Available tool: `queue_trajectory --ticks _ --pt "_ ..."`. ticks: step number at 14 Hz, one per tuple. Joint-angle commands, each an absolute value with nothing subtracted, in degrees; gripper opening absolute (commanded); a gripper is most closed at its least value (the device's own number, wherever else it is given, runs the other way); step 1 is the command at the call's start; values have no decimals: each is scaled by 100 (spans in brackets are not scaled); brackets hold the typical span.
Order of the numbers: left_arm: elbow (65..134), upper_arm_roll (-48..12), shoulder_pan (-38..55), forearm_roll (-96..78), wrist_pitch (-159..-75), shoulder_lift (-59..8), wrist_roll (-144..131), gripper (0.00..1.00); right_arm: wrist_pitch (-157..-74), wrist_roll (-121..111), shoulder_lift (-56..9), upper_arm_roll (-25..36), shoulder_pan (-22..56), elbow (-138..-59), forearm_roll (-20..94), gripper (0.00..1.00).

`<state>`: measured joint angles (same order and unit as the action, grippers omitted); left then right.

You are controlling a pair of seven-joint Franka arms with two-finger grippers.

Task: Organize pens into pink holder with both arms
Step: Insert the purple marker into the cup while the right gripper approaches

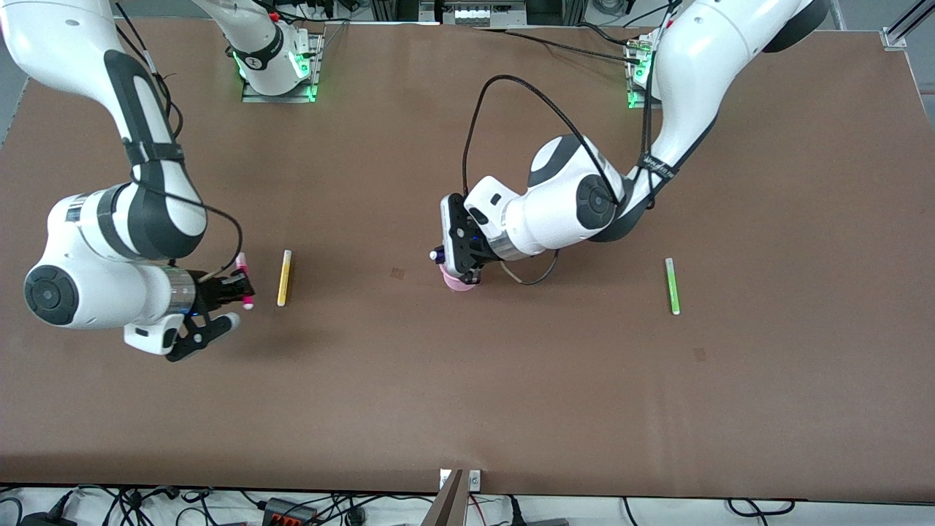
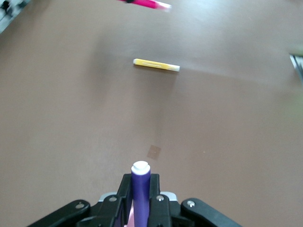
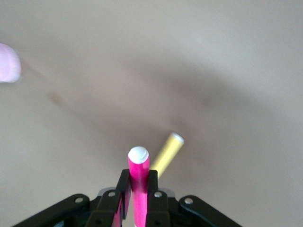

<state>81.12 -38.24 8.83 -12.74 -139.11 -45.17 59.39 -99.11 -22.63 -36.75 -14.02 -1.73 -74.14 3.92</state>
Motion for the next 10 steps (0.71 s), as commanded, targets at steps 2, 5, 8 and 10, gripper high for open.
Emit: queue_trajectory --ticks 2,5,8,10 --pt "8174 -3885 835 -1459 -14308 -4869 7214 1 -9852 -2461 -3744 -1994 -220 -7137 518 0" --pt "8270 -3911 870 -1485 -14396 -4887 7260 1 -10036 -3108 -3770 -2284 -211 -7145 545 0" --pt "8306 -4086 818 -1485 -14467 -4843 7242 1 -10274 -3857 -3806 -2320 -27 -7154 545 0" --pt "8323 -4262 547 -1485 -14397 -4799 7391 1 -10397 -3990 -3797 -2312 114 -7163 527 0"
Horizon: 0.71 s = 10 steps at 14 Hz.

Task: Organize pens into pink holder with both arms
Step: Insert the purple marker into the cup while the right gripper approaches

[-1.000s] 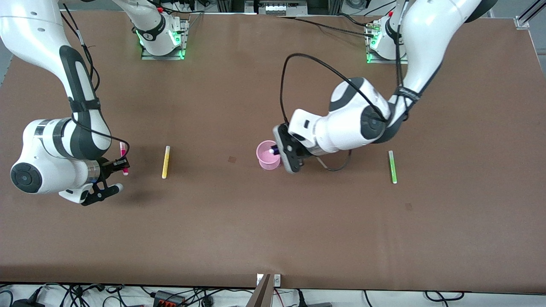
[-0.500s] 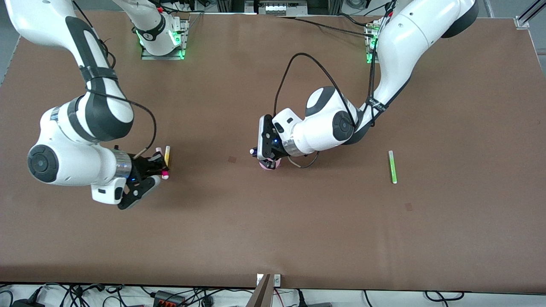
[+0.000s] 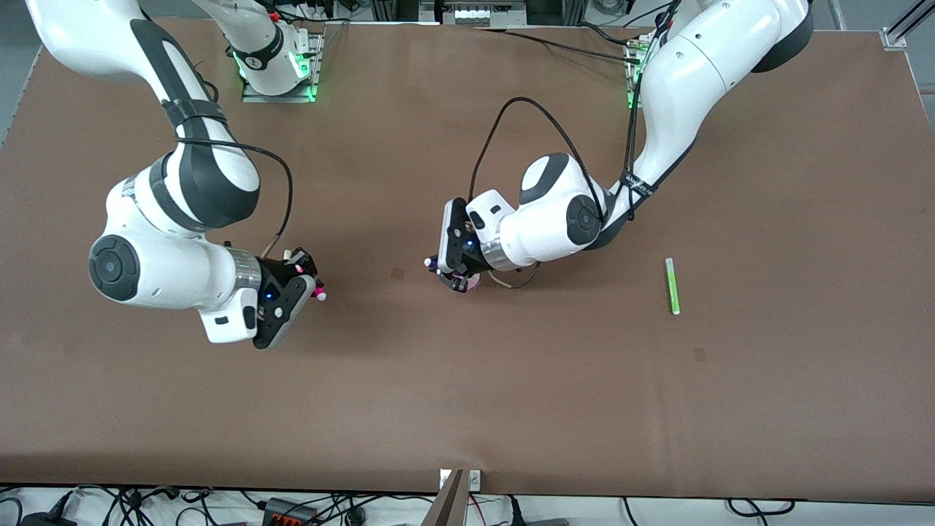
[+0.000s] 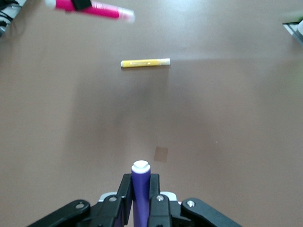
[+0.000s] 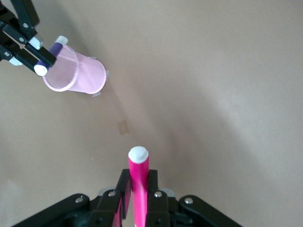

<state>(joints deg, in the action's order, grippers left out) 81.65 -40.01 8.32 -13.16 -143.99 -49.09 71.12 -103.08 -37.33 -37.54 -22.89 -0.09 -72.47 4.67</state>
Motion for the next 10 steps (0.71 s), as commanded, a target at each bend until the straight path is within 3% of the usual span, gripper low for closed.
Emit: queue_trajectory --ticks 1,10 --pt "8410 -4498 484 -1520 -14431 -4842 7392 1 -10406 -4095 -3788 -2312 158 -7180 519 0" --pt "8763 -4456 431 -1538 -14633 -5140 8295 0 -10380 -4377 -3762 -2312 237 -7242 431 0"
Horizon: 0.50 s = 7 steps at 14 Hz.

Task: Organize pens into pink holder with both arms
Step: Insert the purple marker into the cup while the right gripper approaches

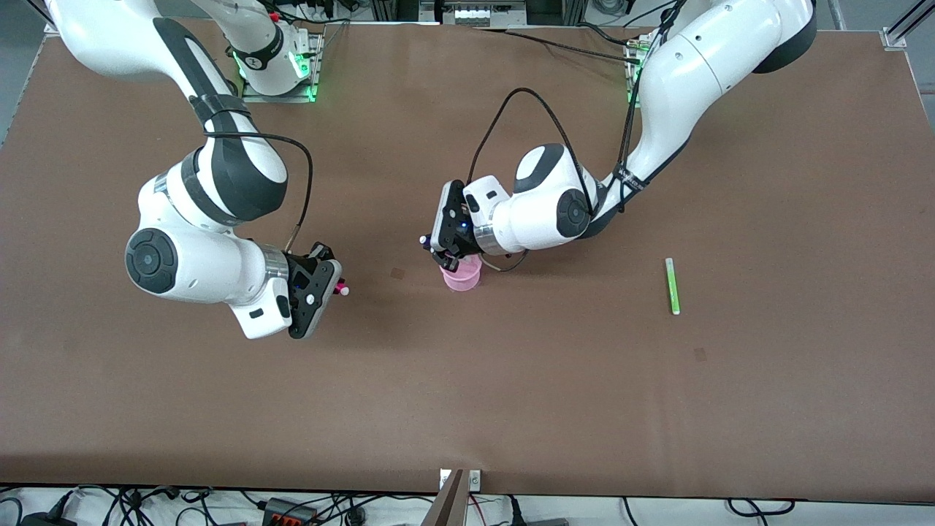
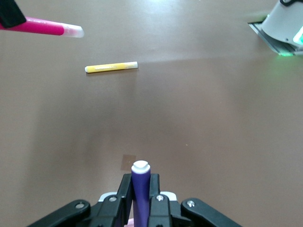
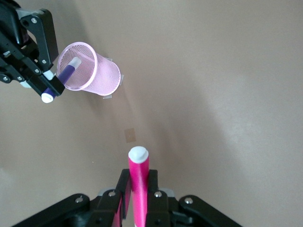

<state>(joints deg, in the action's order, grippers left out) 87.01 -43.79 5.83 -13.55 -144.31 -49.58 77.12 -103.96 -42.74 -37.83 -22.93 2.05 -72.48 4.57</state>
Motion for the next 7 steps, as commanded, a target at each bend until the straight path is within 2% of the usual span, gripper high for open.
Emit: queue_trajectory --ticks 1,5,6,7 --pt "8797 -4456 405 -1538 -14764 -5194 8427 0 -10389 -4403 -3762 -2312 255 -7242 431 0" --pt "8815 -4456 404 -1538 -14959 -5344 8464 1 -10485 -4552 -3779 -2312 272 -7242 431 0" --pt "8824 -4456 396 -1538 -14959 -5335 8481 11 -10485 -4579 -3779 -2312 272 -7242 431 0" --pt "8816 -4456 387 -1521 -14959 -5326 8595 66 -10494 -4631 -3788 -2312 272 -7242 431 0"
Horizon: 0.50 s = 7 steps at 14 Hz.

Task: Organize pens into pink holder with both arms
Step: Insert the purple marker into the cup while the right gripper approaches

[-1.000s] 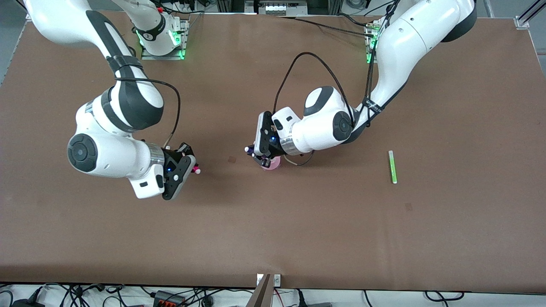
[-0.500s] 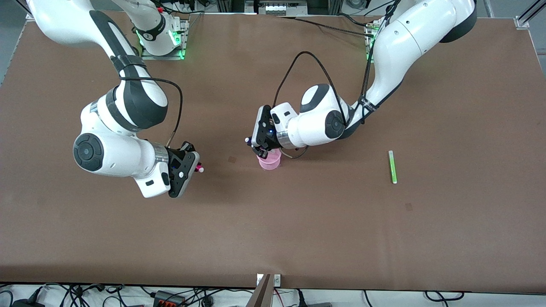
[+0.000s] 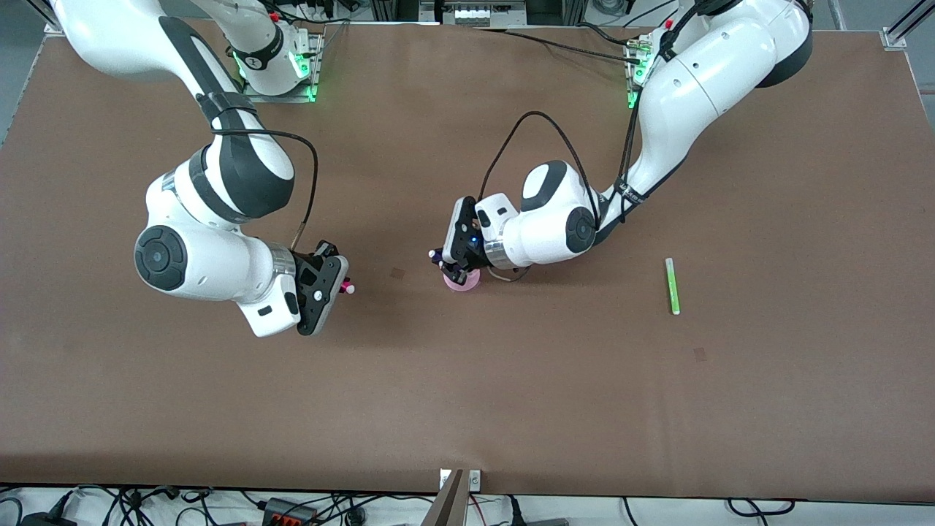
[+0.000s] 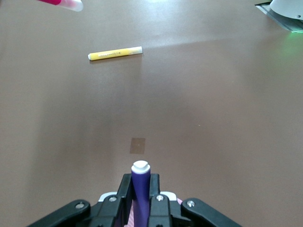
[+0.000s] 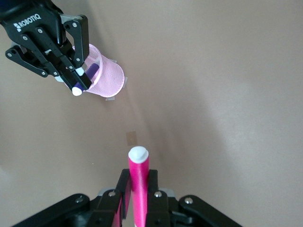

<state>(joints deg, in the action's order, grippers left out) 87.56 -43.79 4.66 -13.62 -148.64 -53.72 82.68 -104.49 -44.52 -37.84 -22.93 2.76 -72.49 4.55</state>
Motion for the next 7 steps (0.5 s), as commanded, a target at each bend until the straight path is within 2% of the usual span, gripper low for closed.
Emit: queue_trajectory --ticks 1,7 --pt "8815 -4465 387 -1538 -14950 -5326 8787 99 -10503 -4701 -3788 -2312 272 -7242 439 0" --pt "8842 -4692 2 -1547 -14793 -5186 8798 100 -10801 -4922 -3797 -2346 465 -7242 483 0"
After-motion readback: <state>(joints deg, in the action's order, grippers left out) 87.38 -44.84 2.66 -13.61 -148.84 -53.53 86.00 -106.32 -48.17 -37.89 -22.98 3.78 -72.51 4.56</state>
